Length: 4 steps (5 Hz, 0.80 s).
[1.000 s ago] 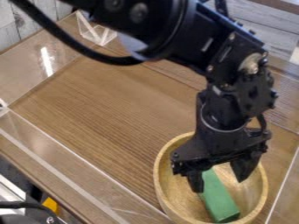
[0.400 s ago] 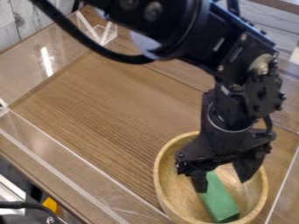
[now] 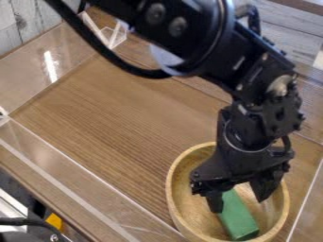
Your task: Remove the green block from inside the brown bowl and put it on the table
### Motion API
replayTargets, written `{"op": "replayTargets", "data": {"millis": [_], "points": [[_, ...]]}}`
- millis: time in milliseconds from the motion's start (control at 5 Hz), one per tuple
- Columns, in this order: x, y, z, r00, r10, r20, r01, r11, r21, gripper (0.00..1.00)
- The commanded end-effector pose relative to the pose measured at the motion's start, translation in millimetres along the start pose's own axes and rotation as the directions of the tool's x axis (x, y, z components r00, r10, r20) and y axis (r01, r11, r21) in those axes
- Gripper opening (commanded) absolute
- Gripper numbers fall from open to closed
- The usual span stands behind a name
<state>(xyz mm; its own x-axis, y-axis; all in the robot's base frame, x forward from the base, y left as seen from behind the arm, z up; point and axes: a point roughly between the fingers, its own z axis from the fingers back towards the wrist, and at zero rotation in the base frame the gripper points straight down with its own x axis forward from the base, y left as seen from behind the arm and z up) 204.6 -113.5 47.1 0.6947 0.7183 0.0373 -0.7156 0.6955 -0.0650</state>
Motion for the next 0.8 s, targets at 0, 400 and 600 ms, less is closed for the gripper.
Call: {"op": "replayTargets", "data": {"millis": [0, 400, 600], "points": [[2.5, -3.2, -2.0, 1.0, 0.015, 0.013, -0.015, 1.0, -0.014, 1.0], [3.5, -3.0, -10.3, 1.0, 0.023, 0.016, -0.023, 1.0, 0.0, 0.0], [3.3, -1.8, -7.8, 1.0, 0.019, 0.014, -0.019, 1.0, 0.005, 0.0]]}}
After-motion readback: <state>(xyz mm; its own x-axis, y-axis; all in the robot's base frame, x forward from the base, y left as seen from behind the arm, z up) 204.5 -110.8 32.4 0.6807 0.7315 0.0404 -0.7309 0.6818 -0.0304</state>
